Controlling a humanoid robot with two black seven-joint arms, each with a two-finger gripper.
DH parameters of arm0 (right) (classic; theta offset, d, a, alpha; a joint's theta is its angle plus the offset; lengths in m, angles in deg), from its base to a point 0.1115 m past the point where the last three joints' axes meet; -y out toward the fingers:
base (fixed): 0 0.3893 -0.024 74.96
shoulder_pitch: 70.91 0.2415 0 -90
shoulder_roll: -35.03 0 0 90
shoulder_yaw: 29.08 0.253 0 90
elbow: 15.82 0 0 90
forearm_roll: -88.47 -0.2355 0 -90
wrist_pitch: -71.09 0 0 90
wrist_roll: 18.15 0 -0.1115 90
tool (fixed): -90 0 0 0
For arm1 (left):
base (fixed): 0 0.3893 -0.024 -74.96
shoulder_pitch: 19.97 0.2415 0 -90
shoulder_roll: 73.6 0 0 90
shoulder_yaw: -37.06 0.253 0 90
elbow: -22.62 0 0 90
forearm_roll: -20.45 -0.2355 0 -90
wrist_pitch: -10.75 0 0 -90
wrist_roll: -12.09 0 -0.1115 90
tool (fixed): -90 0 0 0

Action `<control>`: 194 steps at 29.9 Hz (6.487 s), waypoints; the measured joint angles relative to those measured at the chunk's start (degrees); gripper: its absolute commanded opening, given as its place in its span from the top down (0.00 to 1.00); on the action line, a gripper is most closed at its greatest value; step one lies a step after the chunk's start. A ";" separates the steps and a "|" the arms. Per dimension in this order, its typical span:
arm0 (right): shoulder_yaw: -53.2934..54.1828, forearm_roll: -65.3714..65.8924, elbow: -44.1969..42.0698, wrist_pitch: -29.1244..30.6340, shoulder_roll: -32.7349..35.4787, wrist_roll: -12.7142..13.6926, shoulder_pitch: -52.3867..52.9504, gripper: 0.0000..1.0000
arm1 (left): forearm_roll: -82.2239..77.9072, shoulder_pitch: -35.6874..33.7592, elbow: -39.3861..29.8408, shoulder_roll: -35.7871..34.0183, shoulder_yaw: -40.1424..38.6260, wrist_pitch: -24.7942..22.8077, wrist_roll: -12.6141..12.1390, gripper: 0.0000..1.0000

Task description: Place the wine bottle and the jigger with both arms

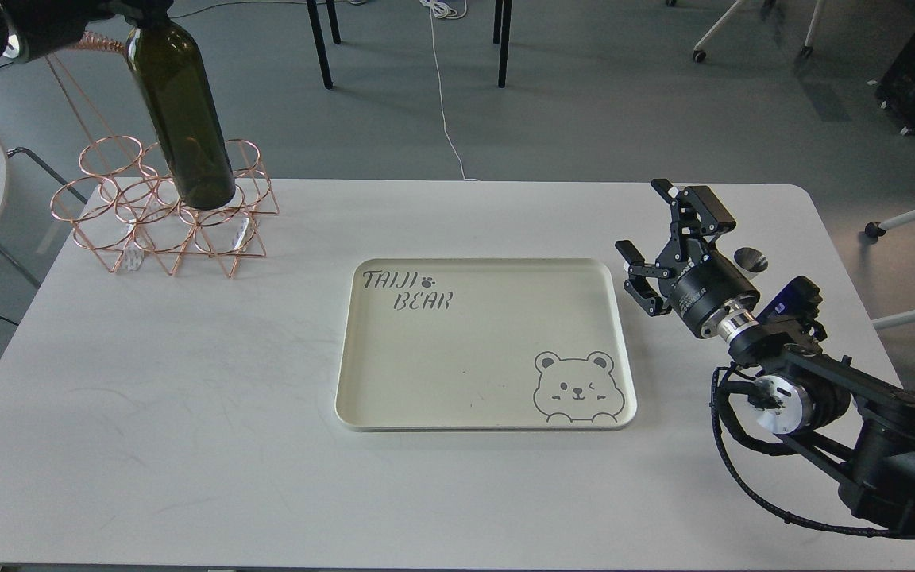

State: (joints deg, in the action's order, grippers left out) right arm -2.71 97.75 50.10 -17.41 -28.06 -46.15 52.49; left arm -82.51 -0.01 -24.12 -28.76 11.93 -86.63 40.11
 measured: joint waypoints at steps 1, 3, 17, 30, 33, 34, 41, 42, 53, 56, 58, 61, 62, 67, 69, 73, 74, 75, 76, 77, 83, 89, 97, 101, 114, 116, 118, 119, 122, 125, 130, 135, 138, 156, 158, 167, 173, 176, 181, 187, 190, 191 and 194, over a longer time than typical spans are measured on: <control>0.00 0.00 0.00 0.00 0.00 0.00 0.00 0.01 | 0.00 0.00 0.00 0.00 0.00 0.00 0.00 0.87; 0.00 0.00 0.00 0.00 0.00 0.00 0.00 0.01 | 0.00 0.01 -0.01 -0.06 0.00 0.00 0.00 0.87; 0.00 -0.05 0.00 0.00 0.18 0.00 0.00 0.01 | 0.11 0.83 -1.27 -1.13 0.09 -0.16 -0.02 0.87; 0.00 -0.01 0.08 0.00 0.26 0.00 -0.09 0.01 | 0.13 1.95 -1.30 -0.89 0.09 0.19 -0.02 0.87; 0.00 -0.02 0.09 0.00 0.26 0.00 -0.21 0.01 | 0.14 2.16 -1.25 -0.82 0.09 0.41 -0.02 0.86; 0.00 -0.02 0.09 0.00 0.26 0.00 -0.25 0.01 | 0.13 2.26 -1.23 -0.77 0.09 0.62 -0.02 0.86; 0.08 -0.06 0.09 0.00 0.26 0.00 -0.40 0.01 | 0.14 3.18 -0.79 -0.56 0.09 1.54 -0.02 0.86; 0.08 -0.06 0.09 0.00 0.26 0.00 -0.42 0.01 | 0.14 3.33 -0.77 -0.54 0.08 1.69 -0.02 0.86; 0.09 0.00 0.10 0.00 0.26 0.00 -0.55 0.01 | 0.16 4.87 -0.51 -0.38 -0.07 2.45 -0.02 0.86; 0.09 0.01 0.14 0.00 0.26 0.00 -0.72 0.01 | 0.22 5.31 -0.42 -0.30 -0.12 2.57 -0.02 0.85; 0.09 0.03 0.16 0.00 0.26 0.00 -0.94 0.01 | 0.36 5.75 -0.37 -0.29 -0.18 2.75 -0.02 0.85; 0.09 0.03 0.17 0.00 0.26 0.00 -1.06 0.01 | 0.57 6.28 -0.20 -0.20 -0.21 2.83 -0.02 0.85; 0.09 0.03 0.17 0.00 0.26 0.00 -1.11 0.01 | 0.65 6.38 0.02 -0.17 -0.24 2.87 -0.02 0.85; 0.09 0.93 0.22 0.00 0.20 0.00 -1.79 0.01 | 0.74 6.65 1.78 1.02 -0.27 3.46 -0.02 0.84; 0.09 1.17 0.29 0.00 0.20 0.00 -2.24 0.01 | 0.74 6.65 2.26 1.29 -0.27 3.61 -0.02 0.83; 0.09 1.25 0.43 0.00 0.23 0.00 -2.52 0.01 | 0.75 6.87 2.68 1.47 -0.27 3.72 -0.02 0.81; 0.09 1.26 0.44 0.00 0.28 0.00 -2.53 0.01 | 0.76 7.00 2.73 1.47 -0.27 3.74 -0.01 0.81; 0.09 1.26 0.44 0.00 0.31 0.00 -2.54 0.01 | 0.76 7.12 2.77 1.49 -0.27 3.76 -0.01 0.80; 0.09 1.26 0.44 0.00 0.32 0.00 -2.54 0.01 | 0.77 7.31 2.88 1.53 -0.27 3.79 -0.01 0.80; 0.09 1.26 0.44 0.00 0.33 0.00 -2.54 0.01 | 0.77 7.56 3.04 1.59 -0.27 3.79 -0.01 0.80; 0.12 1.26 0.48 0.03 0.41 0.00 -2.62 0.01 | 0.78 8.20 3.59 1.97 -0.29 4.03 -0.01 0.77; 0.18 1.27 0.51 0.04 0.32 0.00 -2.63 0.01 | 0.81 8.46 4.53 2.52 -0.28 4.06 -0.01 0.73; 0.18 1.27 0.51 0.04 0.34 0.00 -2.63 0.01 | 0.81 8.81 5.54 3.62 -0.26 4.14 -0.01 0.70; 0.18 1.27 0.52 0.03 0.34 0.00 -2.63 0.01 | 0.83 9.12 5.59 3.77 -0.26 4.16 -0.02 0.69; 0.11 1.27 0.53 0.05 0.16 0.00 -2.84 0.01 | 0.84 10.34 6.09 4.40 -0.37 4.62 -0.04 0.63; 0.11 1.27 0.53 0.05 0.16 0.00 -2.88 0.01 | 0.84 10.35 6.11 4.65 -0.37 4.62 -0.03 0.60; 0.11 1.27 0.53 0.05 0.16 0.00 -2.89 0.01 | 0.84 10.36 6.13 4.70 -0.41 4.62 -0.03 0.53; 0.11 1.30 0.53 0.05 0.17 0.00 -2.90 0.01 | 0.84 10.36 6.16 4.71 -0.48 4.62 -0.03 0.47; 0.13 1.34 0.60 0.03 0.28 0.00 -2.93 0.01 | 0.84 10.36 6.22 4.73 -0.65 4.73 -0.03 0.23; 0.16 1.35 0.68 0.01 0.35 0.00 -2.96 0.01 | 1.22 10.35 6.22 4.73 -0.83 5.74 -0.02 0.10; 0.17 1.35 0.73 0.01 0.42 0.00 -2.98 0.01 | 2.02 9.97 5.86 4.25 -1.10 6.30 -0.01 0.05; 0.87 1.35 0.78 0.02 0.65 0.00 -2.96 0.01 | 3.85 7.86 3.38 2.38 -1.85 6.24 -0.02 0.04; 1.51 1.35 0.77 0.02 0.67 0.00 -2.95 0.01 | 8.43 4.80 -0.15 0.02 -2.03 5.80 -0.02 0.04; 6.01 1.54 0.41 0.00 -0.54 0.00 -3.13 0.01 | 64.12 18.17 -31.61 10.25 -7.11 3.35 -0.03 0.02; 6.10 1.54 0.36 0.00 -0.54 0.00 -3.39 0.01 | 64.30 24.02 -31.62 15.28 -10.46 3.41 -1.46 0.02; 7.25 1.46 0.30 0.00 -0.62 0.00 -4.06 0.01 | 64.29 48.20 -27.77 31.67 -27.54 2.63 -10.86 0.02; 9.70 1.45 0.29 0.00 -2.36 0.00 -4.77 0.01 | 64.22 55.67 -23.65 35.90 -34.27 -1.92 -11.50 0.02; 10.27 1.44 0.29 0.00 -3.09 0.00 -5.11 0.01 | 64.21 57.24 -23.14 36.34 -35.07 -2.88 -11.71 0.02; 10.44 1.44 0.42 0.00 -4.22 0.00 -5.18 0.01 | 64.26 57.82 -23.13 36.08 -35.47 -3.11 -11.76 0.02; 10.46 1.44 0.78 0.21 -3.79 0.00 -5.65 0.01 | 64.46 58.06 -23.86 35.54 -37.89 -2.68 -11.16 0.02; 10.40 1.44 1.12 0.32 -3.43 0.00 -5.66 0.01 | 64.72 57.79 -23.91 34.95 -39.09 -2.61 -11.01 0.02; 10.40 1.44 1.19 0.33 -3.36 0.00 -5.66 0.01 | 64.83 57.63 -23.93 34.69 -39.28 -2.76 -10.97 0.02; 11.01 1.44 1.26 0.35 -3.23 0.00 -5.63 0.01 | 64.95 57.76 -23.93 34.34 -39.55 -3.37 -11.36 0.02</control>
State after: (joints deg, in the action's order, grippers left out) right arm 8.30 99.19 51.36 -17.07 -31.29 -46.15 46.86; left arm -17.56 57.75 -48.05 5.58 -27.62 -90.01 28.75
